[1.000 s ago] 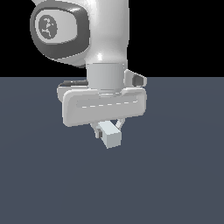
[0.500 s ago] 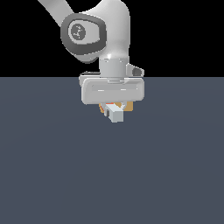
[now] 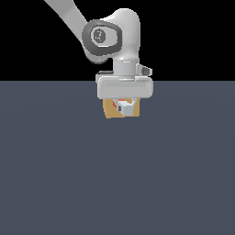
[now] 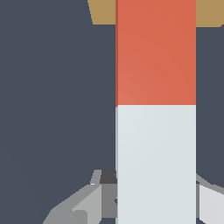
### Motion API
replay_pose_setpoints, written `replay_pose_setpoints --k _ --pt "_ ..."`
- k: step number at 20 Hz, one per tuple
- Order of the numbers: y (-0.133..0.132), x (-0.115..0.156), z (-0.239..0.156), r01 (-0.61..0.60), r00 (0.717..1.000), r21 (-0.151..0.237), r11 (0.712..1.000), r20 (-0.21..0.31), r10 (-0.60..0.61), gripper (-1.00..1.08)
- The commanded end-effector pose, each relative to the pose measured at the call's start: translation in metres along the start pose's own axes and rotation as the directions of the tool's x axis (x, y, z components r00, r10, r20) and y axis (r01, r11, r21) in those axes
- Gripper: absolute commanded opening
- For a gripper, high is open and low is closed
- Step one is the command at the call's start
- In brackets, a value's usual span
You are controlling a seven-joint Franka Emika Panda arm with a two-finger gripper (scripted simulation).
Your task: Insert the peg into the horizontal hole in a box.
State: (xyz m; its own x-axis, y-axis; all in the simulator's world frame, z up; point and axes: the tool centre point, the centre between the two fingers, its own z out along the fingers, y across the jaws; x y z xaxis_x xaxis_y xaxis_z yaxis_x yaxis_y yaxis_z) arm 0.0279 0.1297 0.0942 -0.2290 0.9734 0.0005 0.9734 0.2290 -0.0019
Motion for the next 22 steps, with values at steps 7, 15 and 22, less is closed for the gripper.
replay_pose_setpoints --k 7,15,22 --pt "0.016 0.02 -0.006 -0.027 1.0 -0.002 1.0 0.0 0.027 -1.0" --pt "0.017 0.021 -0.006 -0.027 1.0 -0.002 1.0 0.0 0.027 -1.0" --pt "0.018 0.021 -0.006 -0.028 1.0 -0.002 1.0 0.0 0.028 -1.0"
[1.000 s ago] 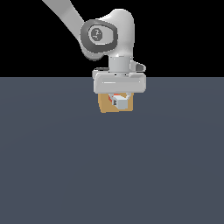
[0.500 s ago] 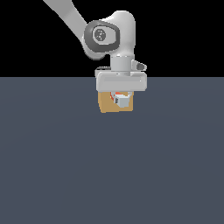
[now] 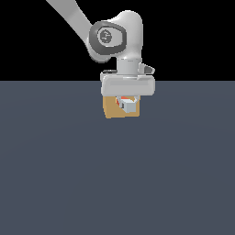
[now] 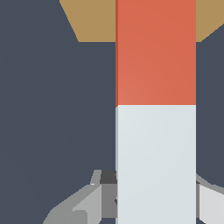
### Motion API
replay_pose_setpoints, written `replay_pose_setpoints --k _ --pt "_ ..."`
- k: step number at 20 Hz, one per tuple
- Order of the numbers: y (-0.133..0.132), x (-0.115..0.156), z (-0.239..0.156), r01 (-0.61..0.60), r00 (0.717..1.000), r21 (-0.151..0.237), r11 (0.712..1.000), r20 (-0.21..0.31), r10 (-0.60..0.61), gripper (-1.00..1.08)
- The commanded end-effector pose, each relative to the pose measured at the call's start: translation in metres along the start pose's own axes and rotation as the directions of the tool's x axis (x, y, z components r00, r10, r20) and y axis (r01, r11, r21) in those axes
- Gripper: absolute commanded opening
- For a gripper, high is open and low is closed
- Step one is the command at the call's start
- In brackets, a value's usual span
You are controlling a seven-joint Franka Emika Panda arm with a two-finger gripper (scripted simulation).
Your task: Insert the peg into the horizontal hole in a box.
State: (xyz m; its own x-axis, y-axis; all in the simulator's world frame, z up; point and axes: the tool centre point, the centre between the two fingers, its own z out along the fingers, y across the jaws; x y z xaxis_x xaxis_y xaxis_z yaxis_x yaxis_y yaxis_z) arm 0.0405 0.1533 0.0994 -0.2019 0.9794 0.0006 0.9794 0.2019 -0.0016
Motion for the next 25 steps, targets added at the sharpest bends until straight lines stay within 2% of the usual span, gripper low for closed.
replay_pose_setpoints --k 1,6,16,20,25 --pt "0.0 0.002 -0.001 0.0 1.0 -0.001 1.0 0.0 0.0 -1.0" --pt "-0.001 0.021 -0.001 0.0 1.0 -0.002 1.0 0.0 0.0 -1.0" --pt "-0.001 0.095 -0.002 0.0 1.0 -0.003 1.0 0.0 0.0 -1.0" --pt "0.0 0.105 -0.002 0.0 1.0 -0.004 1.0 0.0 0.0 -1.0" --pt "0.001 0.101 -0.002 0.0 1.0 -0.004 1.0 0.0 0.0 -1.0"
